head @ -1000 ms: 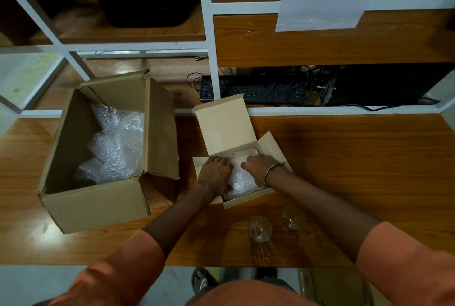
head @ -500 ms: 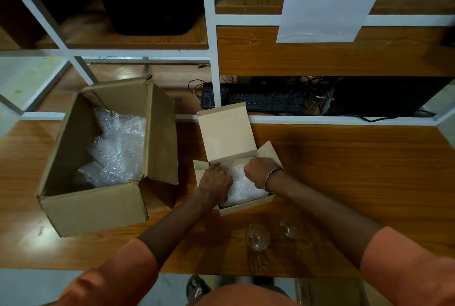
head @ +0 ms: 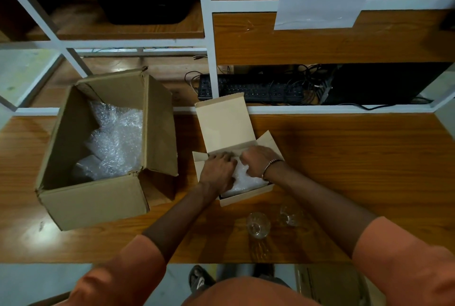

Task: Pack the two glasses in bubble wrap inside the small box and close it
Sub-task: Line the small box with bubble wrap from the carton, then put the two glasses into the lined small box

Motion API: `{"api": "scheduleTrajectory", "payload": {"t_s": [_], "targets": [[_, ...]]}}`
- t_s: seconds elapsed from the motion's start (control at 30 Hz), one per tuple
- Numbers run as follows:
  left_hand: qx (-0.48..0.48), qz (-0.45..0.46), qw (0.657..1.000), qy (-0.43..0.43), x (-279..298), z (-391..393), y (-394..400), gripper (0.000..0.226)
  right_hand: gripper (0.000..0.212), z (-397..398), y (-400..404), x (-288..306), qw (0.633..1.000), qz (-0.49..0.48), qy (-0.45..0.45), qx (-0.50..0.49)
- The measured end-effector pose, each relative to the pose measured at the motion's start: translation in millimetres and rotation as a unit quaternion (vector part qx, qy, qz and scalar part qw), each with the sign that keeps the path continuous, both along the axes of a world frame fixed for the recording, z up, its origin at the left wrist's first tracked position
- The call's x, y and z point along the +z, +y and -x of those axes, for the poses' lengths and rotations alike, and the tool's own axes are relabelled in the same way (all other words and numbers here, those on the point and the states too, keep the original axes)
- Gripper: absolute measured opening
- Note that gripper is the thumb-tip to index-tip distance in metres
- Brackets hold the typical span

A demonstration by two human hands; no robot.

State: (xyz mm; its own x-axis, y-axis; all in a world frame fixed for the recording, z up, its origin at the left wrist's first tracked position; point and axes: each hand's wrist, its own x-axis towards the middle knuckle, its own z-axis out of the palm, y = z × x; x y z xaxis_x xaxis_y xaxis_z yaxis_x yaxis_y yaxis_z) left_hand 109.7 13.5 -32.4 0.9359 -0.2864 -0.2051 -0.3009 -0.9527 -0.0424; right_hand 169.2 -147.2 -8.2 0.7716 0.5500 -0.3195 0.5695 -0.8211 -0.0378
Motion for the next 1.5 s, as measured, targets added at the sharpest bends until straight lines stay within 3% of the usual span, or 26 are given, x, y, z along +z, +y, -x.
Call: {"api": "scheduleTrajectory", "payload": {"t_s": [0.1, 0.33, 0.43, 0.53, 0.6, 0.7, 0.83, 0.93, 1.03, 1.1, 1.2, 1.3, 1.5], "targets": [[-0.001, -0.043, 0.999, 0.017, -11.8, 3.0, 2.7, 0.066, 0.048, 2.8, -0.3, -11.6, 1.000, 0.003, 0.027, -0.004], [-0.002, -0.088, 0.996, 0.025, -12.7, 0.9, -5.0, 0.063, 0.038, 7.8, 5.7, -18.0, 0.998, 0.044, 0.041, 0.033], [0.006, -0.035, 0.999, 0.015, -2.3, 8.1, -8.4, 0.061, 0.048, 7.0, -9.5, -5.8, 0.994, -0.051, 0.096, -0.007], [0.011, 0.119, 0.992, -0.028, 11.4, 25.2, -13.5, 0.050, 0.039, 12.5, -37.1, 14.0, 0.969, -0.175, 0.155, -0.076], [0.018, 0.245, 0.969, 0.005, 23.1, 38.9, -19.0, 0.044, 0.032, 17.8, -60.6, 24.1, 0.959, -0.185, 0.191, -0.103], [-0.008, 0.330, 0.939, 0.095, 32.4, 60.9, -27.4, 0.041, 0.023, 30.8, -97.1, 30.9, 0.948, -0.189, 0.230, -0.109], [-0.016, 0.354, 0.914, 0.196, 19.9, 85.9, -31.3, 0.081, 0.054, 49.8, -131.9, 31.7, 0.915, -0.184, 0.340, -0.117], [-0.010, 0.315, 0.923, 0.222, 0.4, 102.4, -32.3, 0.113, 0.084, 62.1, -146.1, 18.1, 0.911, -0.121, 0.385, -0.092], [0.013, 0.276, 0.937, 0.213, -21.2, 109.8, -37.2, 0.101, 0.090, 70.0, -150.7, 2.2, 0.909, -0.098, 0.397, -0.084], [0.046, 0.297, 0.933, 0.199, -25.9, 111.0, -41.8, 0.082, 0.081, 70.8, -150.7, -7.2, 0.918, -0.099, 0.381, -0.054], [0.075, 0.329, 0.927, 0.165, -21.9, 110.5, -47.0, 0.076, 0.055, 68.7, -151.3, -7.3, 0.922, -0.134, 0.362, -0.020], [0.127, 0.395, 0.900, 0.132, -6.9, 111.9, -49.9, 0.076, 0.037, 63.7, -148.8, 1.4, 0.921, -0.172, 0.349, -0.008], [0.234, 0.543, 0.804, 0.071, 25.1, 99.5, -41.9, 0.065, 0.053, 43.8, -129.2, 34.5, 0.914, -0.288, 0.283, -0.048]]}}
